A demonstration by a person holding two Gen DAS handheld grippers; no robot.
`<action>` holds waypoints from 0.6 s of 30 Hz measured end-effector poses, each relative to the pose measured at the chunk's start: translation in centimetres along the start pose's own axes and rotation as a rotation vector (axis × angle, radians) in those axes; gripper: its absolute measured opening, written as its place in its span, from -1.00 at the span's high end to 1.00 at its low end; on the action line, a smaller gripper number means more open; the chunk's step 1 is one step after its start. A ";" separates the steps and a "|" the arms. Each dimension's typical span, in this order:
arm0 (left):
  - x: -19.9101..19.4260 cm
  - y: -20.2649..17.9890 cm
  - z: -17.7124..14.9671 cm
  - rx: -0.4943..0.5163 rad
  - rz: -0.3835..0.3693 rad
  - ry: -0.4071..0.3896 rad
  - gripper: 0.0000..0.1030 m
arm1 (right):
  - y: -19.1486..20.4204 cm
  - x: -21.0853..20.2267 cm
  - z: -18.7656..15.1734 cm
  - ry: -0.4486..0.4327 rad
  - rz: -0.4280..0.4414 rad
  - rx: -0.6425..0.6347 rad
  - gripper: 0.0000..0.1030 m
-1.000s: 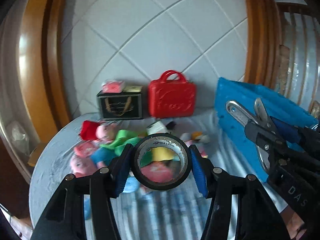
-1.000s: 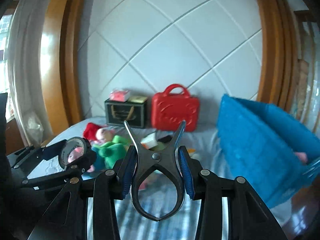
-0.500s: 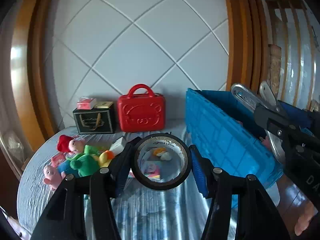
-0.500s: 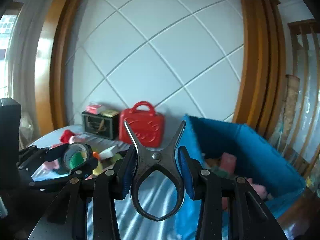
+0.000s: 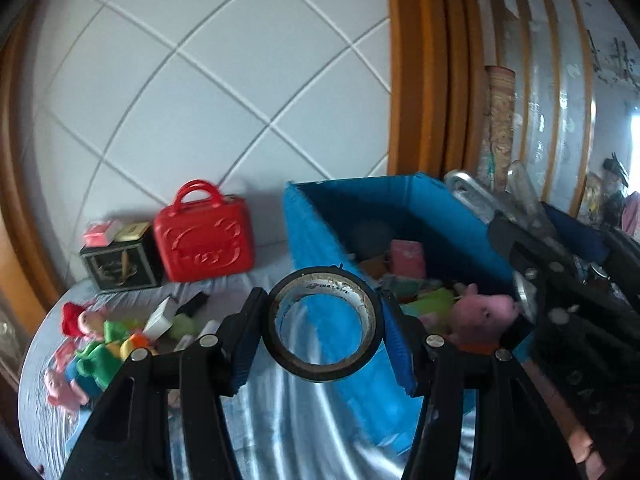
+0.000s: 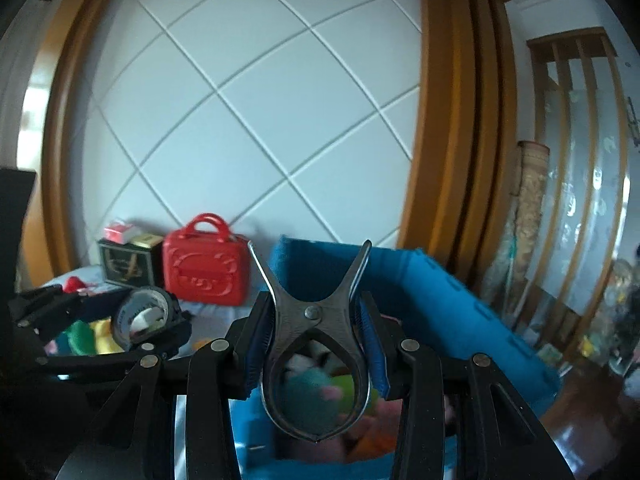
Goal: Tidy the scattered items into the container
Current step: 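Carry the tape roll and clip with both tools over the blue box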
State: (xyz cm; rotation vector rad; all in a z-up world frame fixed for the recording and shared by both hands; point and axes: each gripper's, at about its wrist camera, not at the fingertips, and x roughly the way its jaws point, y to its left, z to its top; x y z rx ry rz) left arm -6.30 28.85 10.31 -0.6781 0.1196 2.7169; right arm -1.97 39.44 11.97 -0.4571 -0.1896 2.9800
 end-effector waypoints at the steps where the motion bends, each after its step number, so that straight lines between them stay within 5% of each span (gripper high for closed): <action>1: 0.8 -1.2 0.7 0.003 0.006 0.004 -0.07 | -1.2 0.7 0.2 0.005 -0.007 0.003 0.19; 9: 8.7 -9.1 6.0 -0.047 0.005 0.136 -0.07 | -12.3 8.1 1.9 0.120 0.038 0.004 0.19; 18: 20.3 -13.4 5.8 -0.050 0.054 0.508 -0.07 | -19.0 21.9 -3.2 0.544 0.162 -0.093 0.19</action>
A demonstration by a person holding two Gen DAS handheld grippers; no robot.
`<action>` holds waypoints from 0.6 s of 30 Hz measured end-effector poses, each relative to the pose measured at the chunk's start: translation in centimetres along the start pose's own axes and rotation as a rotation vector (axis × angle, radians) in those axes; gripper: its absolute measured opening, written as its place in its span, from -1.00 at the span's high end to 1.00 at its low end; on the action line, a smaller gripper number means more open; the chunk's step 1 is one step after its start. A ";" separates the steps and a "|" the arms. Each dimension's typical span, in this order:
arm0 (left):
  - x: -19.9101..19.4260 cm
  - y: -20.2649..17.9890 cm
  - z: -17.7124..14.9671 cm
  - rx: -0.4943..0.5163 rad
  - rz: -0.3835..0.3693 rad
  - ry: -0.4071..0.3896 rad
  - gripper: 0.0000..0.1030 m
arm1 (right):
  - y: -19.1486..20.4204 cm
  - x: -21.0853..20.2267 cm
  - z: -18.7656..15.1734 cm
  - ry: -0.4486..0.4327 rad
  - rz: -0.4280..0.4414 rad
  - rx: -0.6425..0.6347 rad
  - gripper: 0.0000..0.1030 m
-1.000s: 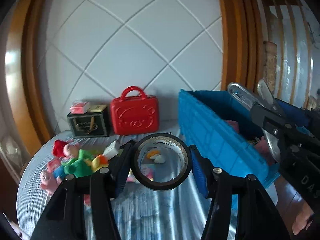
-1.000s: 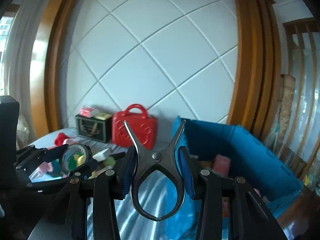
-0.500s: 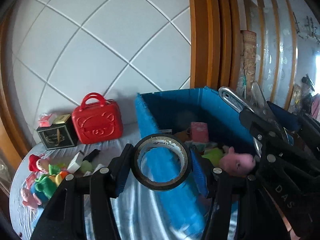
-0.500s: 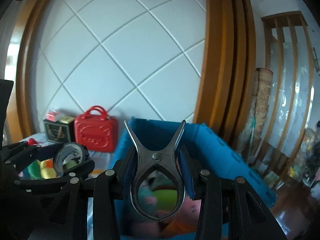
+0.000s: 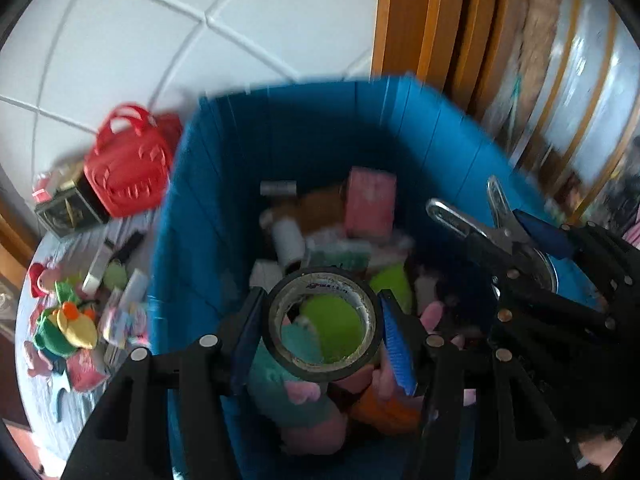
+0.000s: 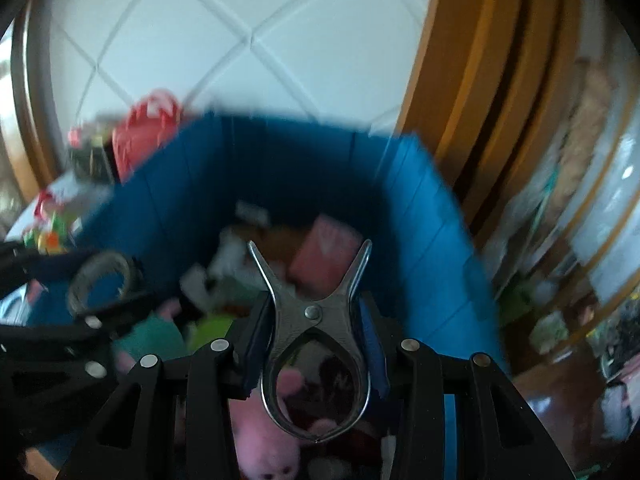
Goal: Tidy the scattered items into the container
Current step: 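Carry the tape roll and clip with both tools over the blue box, then open both tools to drop the tape roll and clip into the box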
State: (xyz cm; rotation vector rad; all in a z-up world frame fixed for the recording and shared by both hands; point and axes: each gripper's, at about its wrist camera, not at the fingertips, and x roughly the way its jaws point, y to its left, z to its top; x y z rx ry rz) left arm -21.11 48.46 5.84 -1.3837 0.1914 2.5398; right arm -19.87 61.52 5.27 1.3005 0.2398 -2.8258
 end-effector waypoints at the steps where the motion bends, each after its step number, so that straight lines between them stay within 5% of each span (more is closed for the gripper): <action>1: 1.2 -0.2 0.0 0.005 0.014 0.034 -0.07 | -0.4 1.5 -0.3 0.058 0.028 -0.005 0.19; 10: 7.2 -1.0 -0.6 0.013 0.030 0.194 -0.07 | -1.3 7.6 -2.3 0.353 0.149 -0.044 0.19; 18: 7.7 -1.4 -0.6 0.015 -0.011 0.217 -0.07 | -0.8 8.1 -2.7 0.410 0.152 -0.080 0.17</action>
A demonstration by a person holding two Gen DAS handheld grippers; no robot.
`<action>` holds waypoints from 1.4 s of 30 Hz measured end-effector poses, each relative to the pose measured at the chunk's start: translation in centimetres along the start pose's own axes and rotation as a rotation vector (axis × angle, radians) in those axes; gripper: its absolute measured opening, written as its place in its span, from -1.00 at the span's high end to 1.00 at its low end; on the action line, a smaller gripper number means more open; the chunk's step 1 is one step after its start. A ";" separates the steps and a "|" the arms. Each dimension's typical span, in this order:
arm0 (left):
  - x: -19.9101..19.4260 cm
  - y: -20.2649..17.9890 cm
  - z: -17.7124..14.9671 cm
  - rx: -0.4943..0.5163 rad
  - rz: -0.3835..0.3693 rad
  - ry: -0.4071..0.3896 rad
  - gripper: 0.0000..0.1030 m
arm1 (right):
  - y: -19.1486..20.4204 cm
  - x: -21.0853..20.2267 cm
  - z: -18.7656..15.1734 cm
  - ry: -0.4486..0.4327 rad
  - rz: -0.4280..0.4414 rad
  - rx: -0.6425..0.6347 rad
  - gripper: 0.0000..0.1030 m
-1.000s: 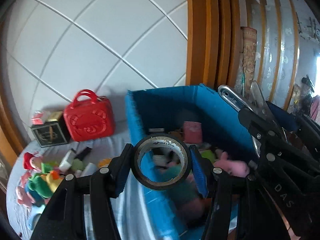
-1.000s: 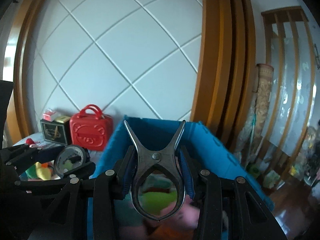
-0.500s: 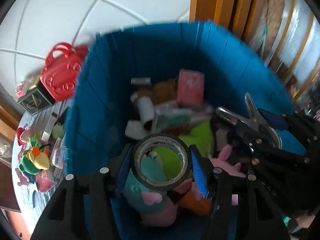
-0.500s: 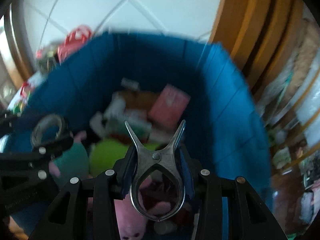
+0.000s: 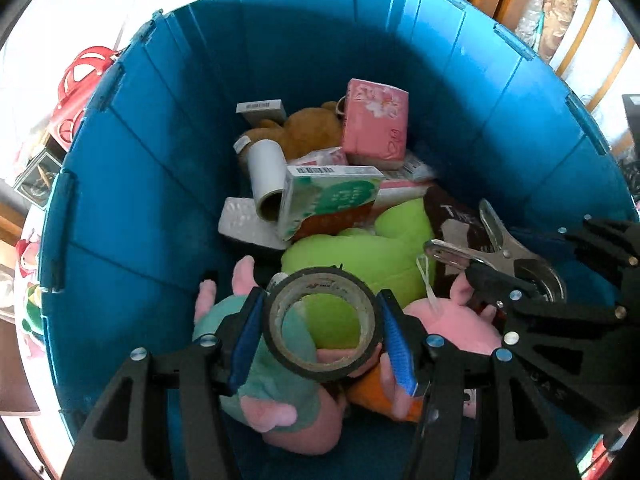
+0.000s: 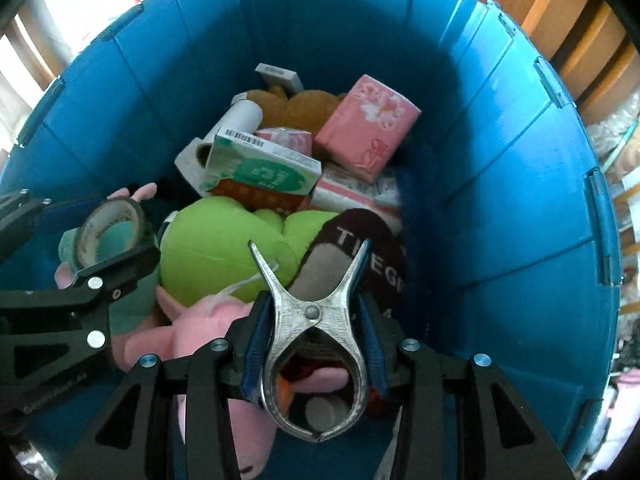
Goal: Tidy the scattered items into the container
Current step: 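Open both tools to drop the tape roll and clip into the box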
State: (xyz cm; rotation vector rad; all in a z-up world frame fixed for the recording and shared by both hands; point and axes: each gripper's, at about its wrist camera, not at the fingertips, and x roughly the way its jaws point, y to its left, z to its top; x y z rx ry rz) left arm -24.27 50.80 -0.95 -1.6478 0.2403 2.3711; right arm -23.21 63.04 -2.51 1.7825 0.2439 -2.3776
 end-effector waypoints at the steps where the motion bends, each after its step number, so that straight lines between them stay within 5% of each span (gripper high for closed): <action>1: -0.2 -0.1 0.0 0.002 0.000 -0.005 -0.07 | 0.0 0.0 0.0 0.002 -0.005 -0.003 0.15; 5: -0.9 -0.2 -0.3 0.013 0.000 -0.022 -0.17 | 0.2 0.0 0.2 0.007 -0.034 -0.019 -0.17; 10: -2.4 0.1 -0.5 0.006 -0.003 -0.059 -0.17 | 0.7 -0.7 -0.2 -0.001 -0.044 -0.044 -0.22; 17: -5.9 0.0 -2.0 -0.004 -0.012 -0.168 -0.18 | 1.0 -4.4 -2.0 -0.092 -0.038 -0.049 -0.73; 20: -7.6 -0.3 -3.3 0.012 -0.032 -0.219 -0.21 | 1.2 -6.0 -3.3 -0.133 -0.031 -0.049 -0.75; 24: -9.6 -1.1 -5.4 0.040 -0.049 -0.286 -0.50 | 1.4 -7.5 -5.3 -0.171 -0.016 -0.045 -0.81; 30: -11.2 -1.9 -8.2 0.068 -0.049 -0.355 -0.50 | 1.3 -9.2 -8.3 -0.238 -0.009 -0.015 -0.99; 42: -13.2 0.0 -12.8 0.016 0.032 -0.478 -0.50 | 1.8 -11.9 -12.9 -0.444 -0.016 0.047 -0.99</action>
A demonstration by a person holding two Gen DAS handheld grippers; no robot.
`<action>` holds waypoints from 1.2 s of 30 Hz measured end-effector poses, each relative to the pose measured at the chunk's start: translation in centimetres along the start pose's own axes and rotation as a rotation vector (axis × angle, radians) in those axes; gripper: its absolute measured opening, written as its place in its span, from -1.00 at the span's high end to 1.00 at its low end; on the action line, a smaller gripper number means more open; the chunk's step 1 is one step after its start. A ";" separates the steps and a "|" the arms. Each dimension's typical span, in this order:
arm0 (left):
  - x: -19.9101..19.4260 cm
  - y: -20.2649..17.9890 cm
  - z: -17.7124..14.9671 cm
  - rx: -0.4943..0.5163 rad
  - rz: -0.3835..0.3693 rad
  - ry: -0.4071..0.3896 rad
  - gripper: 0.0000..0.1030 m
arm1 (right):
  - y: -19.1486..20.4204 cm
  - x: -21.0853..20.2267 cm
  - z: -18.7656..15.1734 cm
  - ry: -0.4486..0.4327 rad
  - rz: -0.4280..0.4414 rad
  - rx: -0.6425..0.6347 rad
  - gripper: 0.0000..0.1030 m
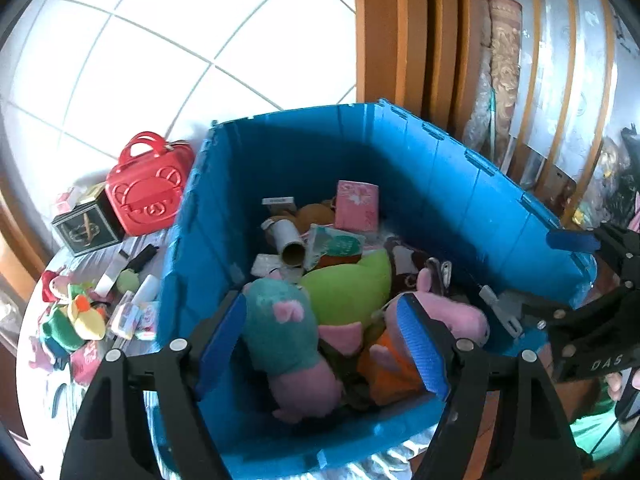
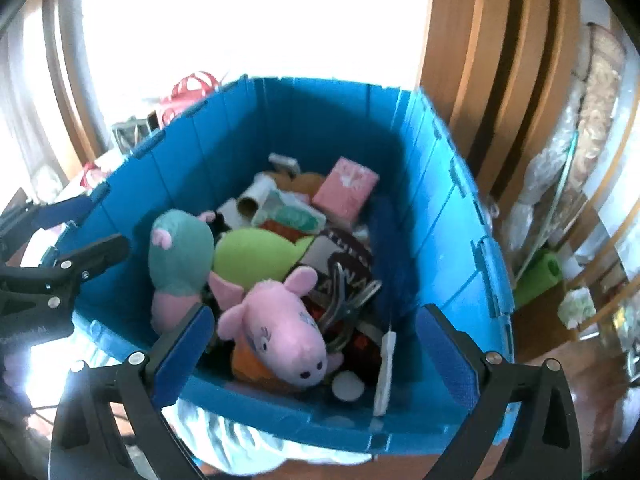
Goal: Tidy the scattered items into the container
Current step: 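Open both tools to drop the tape roll and clip into the box, then withdraw both tools from the box back over the bed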
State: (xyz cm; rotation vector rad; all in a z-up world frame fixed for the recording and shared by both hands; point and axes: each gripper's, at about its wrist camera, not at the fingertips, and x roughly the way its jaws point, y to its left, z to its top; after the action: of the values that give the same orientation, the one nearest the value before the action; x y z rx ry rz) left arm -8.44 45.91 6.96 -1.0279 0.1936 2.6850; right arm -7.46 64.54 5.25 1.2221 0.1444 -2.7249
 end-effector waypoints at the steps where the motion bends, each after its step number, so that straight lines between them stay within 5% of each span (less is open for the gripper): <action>1: -0.4 0.4 -0.4 0.000 0.013 -0.012 -0.50 | 0.1 -0.4 -0.4 -0.030 -0.010 0.015 -0.99; 10: -4.7 6.5 -3.3 -0.087 0.140 -0.084 -0.50 | 4.3 -2.7 -0.8 -0.219 0.076 0.097 -0.99; 16: -6.8 12.8 -6.1 -0.167 0.168 -0.091 -0.51 | 11.9 -3.1 0.3 -0.227 0.147 0.028 -0.99; 28: -11.7 31.7 -15.7 -0.300 0.258 -0.063 -0.51 | 31.1 -3.6 1.5 -0.248 0.221 -0.018 -1.00; 31: -12.2 35.1 -17.4 -0.297 0.317 -0.048 -0.51 | 34.8 -3.0 1.2 -0.234 0.224 -0.024 -0.99; 36: -12.7 38.7 -19.0 -0.331 0.311 -0.039 -0.51 | 37.8 -1.8 1.4 -0.192 0.209 -0.043 -0.99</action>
State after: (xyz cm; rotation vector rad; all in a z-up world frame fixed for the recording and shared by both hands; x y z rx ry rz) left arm 1.70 2.28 2.62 -1.1136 -0.1139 3.0905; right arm -0.65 27.32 6.58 0.9021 0.0487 -2.6222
